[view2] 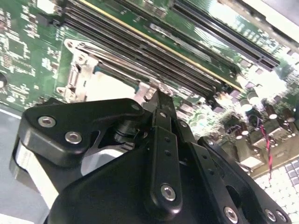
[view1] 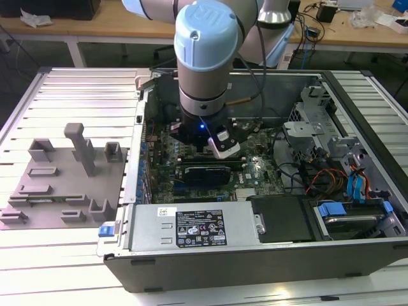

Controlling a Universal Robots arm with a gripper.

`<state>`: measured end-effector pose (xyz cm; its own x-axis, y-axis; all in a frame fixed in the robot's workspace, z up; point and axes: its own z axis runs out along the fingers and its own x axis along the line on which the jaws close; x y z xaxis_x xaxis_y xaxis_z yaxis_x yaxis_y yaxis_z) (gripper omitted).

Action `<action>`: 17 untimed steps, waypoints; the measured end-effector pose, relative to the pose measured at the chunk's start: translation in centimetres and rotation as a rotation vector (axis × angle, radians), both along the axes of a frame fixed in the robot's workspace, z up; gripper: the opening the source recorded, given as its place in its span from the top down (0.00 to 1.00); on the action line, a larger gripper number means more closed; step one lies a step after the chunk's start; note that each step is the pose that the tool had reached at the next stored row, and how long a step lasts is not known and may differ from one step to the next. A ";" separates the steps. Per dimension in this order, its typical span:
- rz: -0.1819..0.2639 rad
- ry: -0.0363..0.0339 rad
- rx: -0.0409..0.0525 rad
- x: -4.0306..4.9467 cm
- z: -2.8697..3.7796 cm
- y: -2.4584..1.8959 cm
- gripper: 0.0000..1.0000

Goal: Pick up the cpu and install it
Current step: 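Install the second cpu locking lever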

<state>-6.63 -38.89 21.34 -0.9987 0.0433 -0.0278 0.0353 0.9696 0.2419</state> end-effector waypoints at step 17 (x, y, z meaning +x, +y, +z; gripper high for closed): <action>-0.007 0.0084 -0.0504 3.21 0.01 2.68 0.89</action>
<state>-3.42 -36.21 21.35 -0.9986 0.0491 -0.0218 0.0440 0.9803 0.1925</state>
